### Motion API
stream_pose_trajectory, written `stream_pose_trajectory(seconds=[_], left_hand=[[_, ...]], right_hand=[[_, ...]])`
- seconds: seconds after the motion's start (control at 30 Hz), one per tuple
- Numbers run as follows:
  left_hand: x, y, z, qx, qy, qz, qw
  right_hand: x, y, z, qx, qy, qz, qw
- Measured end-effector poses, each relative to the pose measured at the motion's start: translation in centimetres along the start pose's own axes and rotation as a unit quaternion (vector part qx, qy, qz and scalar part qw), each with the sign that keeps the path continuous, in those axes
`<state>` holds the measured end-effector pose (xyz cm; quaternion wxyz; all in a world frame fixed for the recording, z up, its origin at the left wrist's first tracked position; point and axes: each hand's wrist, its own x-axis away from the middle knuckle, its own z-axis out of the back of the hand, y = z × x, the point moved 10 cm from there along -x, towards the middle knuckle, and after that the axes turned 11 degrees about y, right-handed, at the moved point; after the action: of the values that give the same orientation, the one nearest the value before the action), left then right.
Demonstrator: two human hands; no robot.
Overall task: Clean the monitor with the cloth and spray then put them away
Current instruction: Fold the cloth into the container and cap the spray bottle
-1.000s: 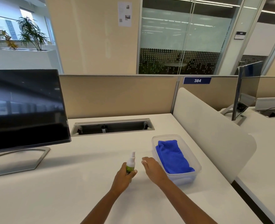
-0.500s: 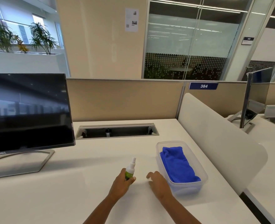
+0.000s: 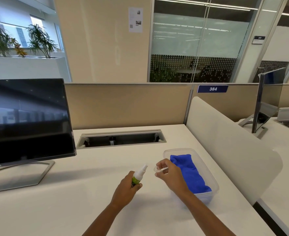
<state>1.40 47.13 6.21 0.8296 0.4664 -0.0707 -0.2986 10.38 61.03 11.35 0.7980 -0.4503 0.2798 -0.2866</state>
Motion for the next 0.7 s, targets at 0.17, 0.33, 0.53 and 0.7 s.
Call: stream_pose_trajectory(seconds=[0.17,0.33,0.53,0.7], left_hand=[[-0.1,0.5,0.4,-0.032,0.004,-0.022,0.999],[0.0,0.9,0.4,-0.079,-0.014,-0.043,0.996],[0.2,1.7,0.1,-0.098,-0.047,-0.061,0.992],[0.2,2.2,0.8,-0.123,-0.047,-0.082,0.988]], right_hand=[[-0.2,-1.6,-0.2,0.036,-0.014,0.090,0.995],[0.0,-2.8,-1.2,0.084,-0.052,0.159,0.982],[1.1,-3.5,-2.5,0.172,-0.111,0.247,0.947],[3.2,-4.9,-3.0,0.238,-0.158,0.360,0.888]])
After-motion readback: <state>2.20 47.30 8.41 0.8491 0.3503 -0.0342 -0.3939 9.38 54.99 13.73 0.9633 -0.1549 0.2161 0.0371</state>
